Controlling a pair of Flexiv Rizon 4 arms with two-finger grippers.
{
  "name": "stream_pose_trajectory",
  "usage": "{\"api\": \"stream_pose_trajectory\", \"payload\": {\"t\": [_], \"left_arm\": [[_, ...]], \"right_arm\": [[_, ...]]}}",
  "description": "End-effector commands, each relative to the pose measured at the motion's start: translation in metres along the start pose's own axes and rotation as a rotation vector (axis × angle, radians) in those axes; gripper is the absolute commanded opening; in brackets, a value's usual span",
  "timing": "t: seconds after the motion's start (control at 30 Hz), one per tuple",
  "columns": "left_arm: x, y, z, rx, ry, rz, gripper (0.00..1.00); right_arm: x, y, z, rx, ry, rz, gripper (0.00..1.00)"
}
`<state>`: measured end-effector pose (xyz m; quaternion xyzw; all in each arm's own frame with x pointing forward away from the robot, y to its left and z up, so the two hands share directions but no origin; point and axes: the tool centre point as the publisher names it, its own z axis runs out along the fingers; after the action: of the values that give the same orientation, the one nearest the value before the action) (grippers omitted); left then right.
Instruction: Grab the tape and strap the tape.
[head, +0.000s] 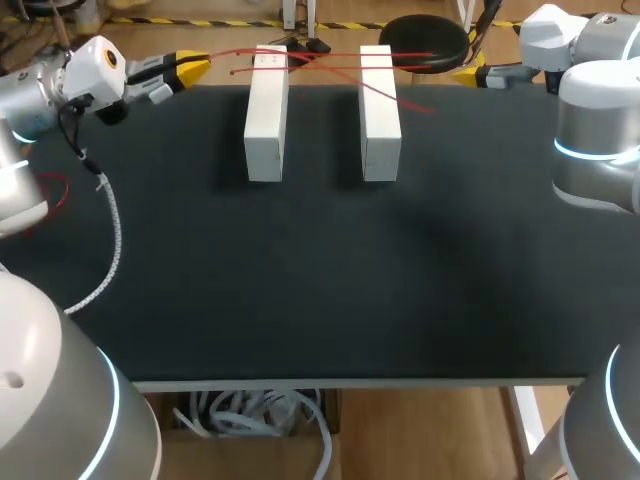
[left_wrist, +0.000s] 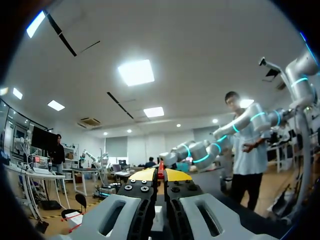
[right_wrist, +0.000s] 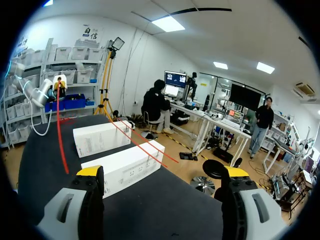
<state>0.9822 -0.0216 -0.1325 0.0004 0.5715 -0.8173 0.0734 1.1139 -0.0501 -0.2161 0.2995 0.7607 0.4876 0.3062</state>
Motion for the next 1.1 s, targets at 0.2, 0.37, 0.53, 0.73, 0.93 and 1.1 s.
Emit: {"api": "stream_pose_trajectory", "payload": {"t": [0.2, 0.37, 0.53, 0.73, 0.93, 1.1], "left_arm": [[0.001, 0.0, 0.0, 0.0, -0.002, 0.001, 0.0], [0.001, 0.0, 0.0, 0.0, -0.002, 0.001, 0.0], [0.001, 0.0, 0.0, 0.0, -0.002, 0.001, 0.0], [0.001, 0.0, 0.0, 0.0, -0.002, 0.001, 0.0], [0.001, 0.0, 0.0, 0.0, -0.002, 0.001, 0.0], [0.001, 0.0, 0.0, 0.0, -0.002, 0.001, 0.0]], "right_arm": [[0.0, 0.0, 0.0, 0.0, 0.0, 0.0, 1.0], [0.0, 0.0, 0.0, 0.0, 0.0, 0.0, 1.0], [0.0, 0.0, 0.0, 0.0, 0.0, 0.0, 1.0], [0.0, 0.001, -0.003, -0.033, 0.003, 0.082, 1.0], [0.002, 0.004, -0.013, -0.133, -0.025, 0.287, 1.0], [0.007, 0.009, -0.025, -0.182, -0.037, 0.398, 1.0]]}}
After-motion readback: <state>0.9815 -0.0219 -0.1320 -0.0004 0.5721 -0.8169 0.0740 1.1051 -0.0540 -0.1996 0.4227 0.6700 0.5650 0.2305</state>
